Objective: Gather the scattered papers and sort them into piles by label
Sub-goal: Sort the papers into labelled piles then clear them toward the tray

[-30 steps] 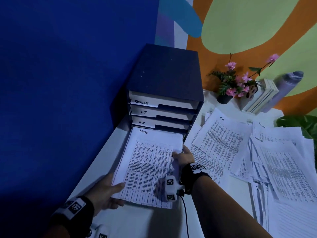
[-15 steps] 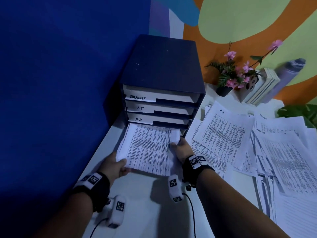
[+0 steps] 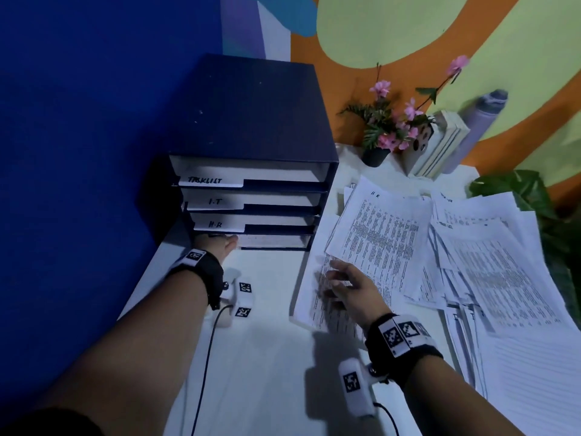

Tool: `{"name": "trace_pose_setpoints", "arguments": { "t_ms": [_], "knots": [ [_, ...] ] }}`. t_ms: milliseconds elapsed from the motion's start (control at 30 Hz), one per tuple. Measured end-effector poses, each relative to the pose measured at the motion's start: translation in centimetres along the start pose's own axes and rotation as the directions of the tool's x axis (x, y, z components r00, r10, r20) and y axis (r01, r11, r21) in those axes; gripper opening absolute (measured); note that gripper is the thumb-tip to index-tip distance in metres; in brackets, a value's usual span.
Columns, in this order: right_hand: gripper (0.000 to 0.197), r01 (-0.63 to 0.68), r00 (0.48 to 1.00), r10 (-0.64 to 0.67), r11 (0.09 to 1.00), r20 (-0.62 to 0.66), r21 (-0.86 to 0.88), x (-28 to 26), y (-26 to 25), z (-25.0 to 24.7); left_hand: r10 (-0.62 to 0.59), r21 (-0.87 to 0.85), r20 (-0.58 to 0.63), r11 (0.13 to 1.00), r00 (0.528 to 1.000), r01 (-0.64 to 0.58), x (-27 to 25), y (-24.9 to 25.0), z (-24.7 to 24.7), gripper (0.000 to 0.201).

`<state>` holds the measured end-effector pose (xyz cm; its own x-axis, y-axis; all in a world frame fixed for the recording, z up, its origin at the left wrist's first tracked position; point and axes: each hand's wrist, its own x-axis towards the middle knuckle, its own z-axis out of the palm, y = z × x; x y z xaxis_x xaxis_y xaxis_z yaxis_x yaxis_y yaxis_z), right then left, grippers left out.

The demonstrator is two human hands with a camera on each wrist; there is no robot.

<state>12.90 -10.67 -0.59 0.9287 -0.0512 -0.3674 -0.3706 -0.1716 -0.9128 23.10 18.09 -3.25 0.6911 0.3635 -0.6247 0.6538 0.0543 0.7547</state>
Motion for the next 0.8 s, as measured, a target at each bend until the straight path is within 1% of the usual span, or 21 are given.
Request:
{"name": "trace_pose_setpoints", "arguments": {
  "t_ms": [33, 67, 100, 133, 167, 200, 233, 267, 300, 333, 367, 400, 467, 500, 600, 733, 800],
  "knots": [
    [0.026, 0.010, 1.000, -0.010, 1.000, -0.008, -0.020, -0.3, 0.2, -0.6, 0.196, 0.429, 0.030, 0.883, 0.980, -0.190, 0.0, -0.2, -0.1, 0.056],
    [0.027, 0.021, 1.000, -0.021, 0.999, -0.014, -0.039, -0.6, 0.4, -1.2, 0.295, 0.629, 0.081, 0.726, 0.952, -0.278, -0.4, 0.1, 0.0, 0.061],
    [0.028, 0.022, 0.999, -0.023, 0.999, -0.023, -0.048, -0.9, 0.7, -1.9, 0.328, 0.689, 0.138, 0.647, 0.935, -0.329, -1.1, 0.3, 0.4, 0.068],
    [0.028, 0.015, 0.999, -0.017, 0.998, -0.036, -0.054, -1.2, 0.9, -2.5, 0.345, 0.658, 0.169, 0.658, 0.923, -0.366, -1.1, 0.1, 0.5, 0.073],
    [0.029, 0.005, 0.999, -0.008, 0.998, -0.053, -0.057, -1.5, 1.1, -3.0, 0.276, 0.523, 0.129, 0.797, 0.952, -0.302, -1.1, -0.2, 0.6, 0.077],
    [0.028, 0.000, 0.997, -0.004, 0.998, -0.071, -0.064, -1.9, 1.2, -3.5, 0.136, 0.151, 0.095, 0.977, 0.986, -0.150, -1.2, 0.0, 1.1, 0.078],
    [0.027, -0.006, 0.996, -0.002, 0.997, -0.088, -0.079, -2.4, 1.4, -4.1, 0.084, -0.106, 0.124, 0.992, 0.989, -0.071, -1.4, 0.0, 1.6, 0.076],
    [0.025, -0.011, 0.995, 0.001, 0.995, -0.102, -0.095, -2.9, 1.7, -4.6, 0.141, -0.165, 0.097, 0.978, 0.985, -0.124, -1.5, -0.8, 1.7, 0.071],
    [0.024, -0.021, 0.994, 0.009, 0.995, -0.113, -0.099, -3.4, 1.8, -5.0, 0.151, -0.187, 0.069, 0.973, 0.986, -0.136, -1.6, -1.2, 1.6, 0.064],
    [0.024, -0.034, 0.992, 0.022, 0.995, -0.126, -0.094, -3.9, 1.8, -5.4, 0.143, -0.131, 0.065, 0.982, 0.988, -0.134, -1.9, -1.6, 1.4, 0.056],
    [0.024, -0.050, 0.990, 0.040, 0.996, -0.136, -0.075, -4.4, 1.9, -5.8, 0.147, -0.061, 0.093, 0.988, 0.985, -0.141, -3.0, -1.9, 1.5, 0.052],
    [0.024, -0.067, 0.988, 0.057, 0.996, -0.145, -0.063, -5.0, 2.0, -6.3, 0.176, 0.017, 0.133, 0.984, 0.976, -0.179, -3.7, -2.3, 1.8, 0.051],
    [0.026, -0.085, 0.983, 0.073, 0.994, -0.168, -0.071, -5.9, 2.3, -7.3, 0.173, 0.045, 0.211, 0.981, 0.962, -0.186, -6.2, -3.0, 2.4, 0.051],
    [0.027, -0.081, 0.983, 0.067, 0.994, -0.173, -0.077, -6.4, 2.4, -7.9, 0.150, 0.049, 0.253, 0.985, 0.956, -0.168, -7.8, -3.4, 2.7, 0.050],
    [0.029, -0.073, 0.977, 0.050, 0.992, -0.209, -0.106, -7.5, 2.9, -10.1, 0.112, 0.138, 0.310, 0.977, 0.944, -0.161, -11.8, -4.7, 3.7, 0.047],
    [0.030, -0.051, 0.967, -0.003, 0.978, -0.256, -0.205, -9.7, 3.6, -14.3, 0.057, 0.216, 0.392, 0.965, 0.918, -0.152, -17.1, -6.6, 5.7, 0.046],
    [0.030, -0.082, 0.950, -0.022, 0.945, -0.310, -0.318, -11.1, 4.4, -17.1, 0.022, 0.241, 0.419, 0.961, 0.908, -0.135, -19.6, -7.8, 7.1, 0.040]
  ]
}}
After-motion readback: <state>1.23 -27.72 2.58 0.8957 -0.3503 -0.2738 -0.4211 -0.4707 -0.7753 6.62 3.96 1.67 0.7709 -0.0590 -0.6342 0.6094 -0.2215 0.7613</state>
